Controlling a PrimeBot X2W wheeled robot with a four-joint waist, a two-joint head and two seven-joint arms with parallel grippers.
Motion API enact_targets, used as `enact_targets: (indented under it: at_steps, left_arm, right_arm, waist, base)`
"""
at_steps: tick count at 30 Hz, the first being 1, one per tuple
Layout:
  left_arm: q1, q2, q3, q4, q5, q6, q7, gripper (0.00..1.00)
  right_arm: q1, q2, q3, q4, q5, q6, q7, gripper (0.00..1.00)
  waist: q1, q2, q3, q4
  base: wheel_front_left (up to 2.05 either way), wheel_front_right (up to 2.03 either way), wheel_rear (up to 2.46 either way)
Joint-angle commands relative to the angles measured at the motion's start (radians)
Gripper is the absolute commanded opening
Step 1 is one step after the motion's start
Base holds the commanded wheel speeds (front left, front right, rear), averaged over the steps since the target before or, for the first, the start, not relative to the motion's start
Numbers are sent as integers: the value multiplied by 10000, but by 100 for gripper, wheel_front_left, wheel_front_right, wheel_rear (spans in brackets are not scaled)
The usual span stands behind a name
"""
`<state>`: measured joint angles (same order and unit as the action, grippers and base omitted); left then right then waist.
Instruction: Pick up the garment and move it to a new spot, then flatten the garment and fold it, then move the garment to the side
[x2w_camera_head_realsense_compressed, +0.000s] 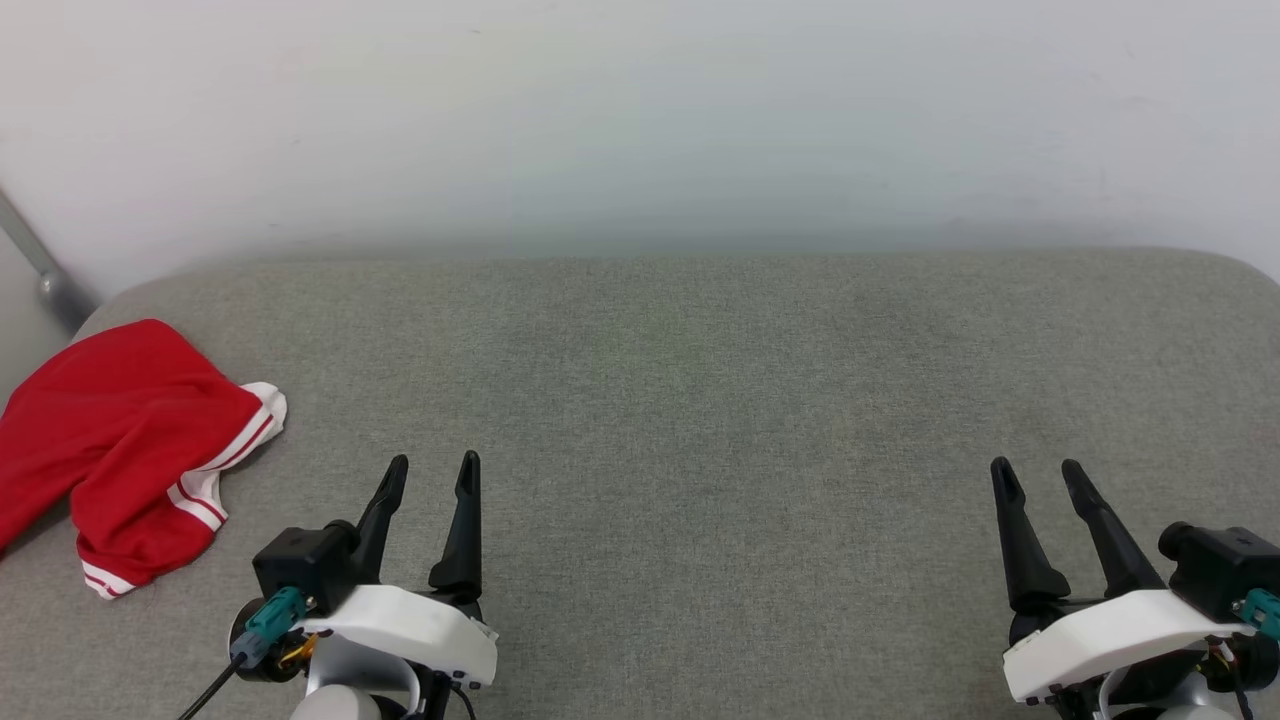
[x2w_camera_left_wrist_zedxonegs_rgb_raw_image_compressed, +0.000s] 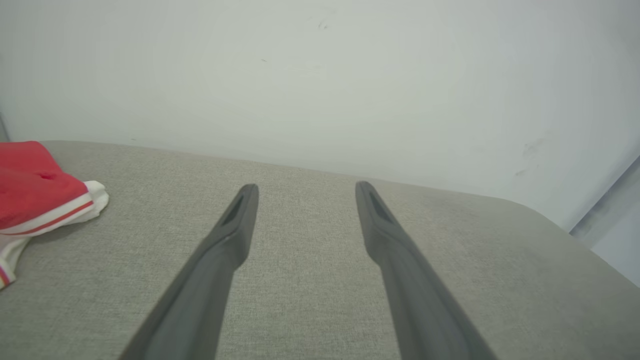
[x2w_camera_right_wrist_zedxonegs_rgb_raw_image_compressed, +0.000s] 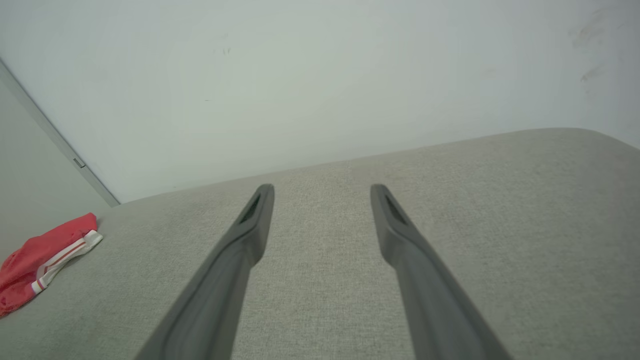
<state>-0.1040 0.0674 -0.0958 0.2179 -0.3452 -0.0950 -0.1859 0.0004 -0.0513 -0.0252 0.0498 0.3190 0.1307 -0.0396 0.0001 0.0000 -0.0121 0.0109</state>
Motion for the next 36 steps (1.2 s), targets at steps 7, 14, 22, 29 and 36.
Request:
enact_targets:
  at_steps: [7,14,22,29,36]
  left_arm:
    - [-203,67,-113,86,683,76,-220,100]
    - [-225,71,-165,210,1206,97,-355,100]
    - [-285,46,-203,420,1682,141,-518,100]
    - [-323,22,-245,526,2082,156,-654,100]
    - [-362,1,-274,640,2468,177,-761,100]
  right_arm:
    - [65,12,33,-180,-630,0,-138,100]
    - [107,13,45,-201,-1103,0,-230,100]
    - [126,14,-2,-220,-1607,-1,-331,100]
    - [101,15,7,-182,-2026,-1,-385,100]
    - [89,16,-5,-102,-2362,-1,-426,100]
  waist:
    - [-1,0,-9,28]
    - [-1,0,-14,78]
    - [-1,0,-16,129]
    - [-1,0,-14,162]
    - [-1,0,-19,197]
  base:
    - [0,0,0]
    - [0,0,0]
    - [0,0,0]
    - [0,0,0]
    - [0,0,0]
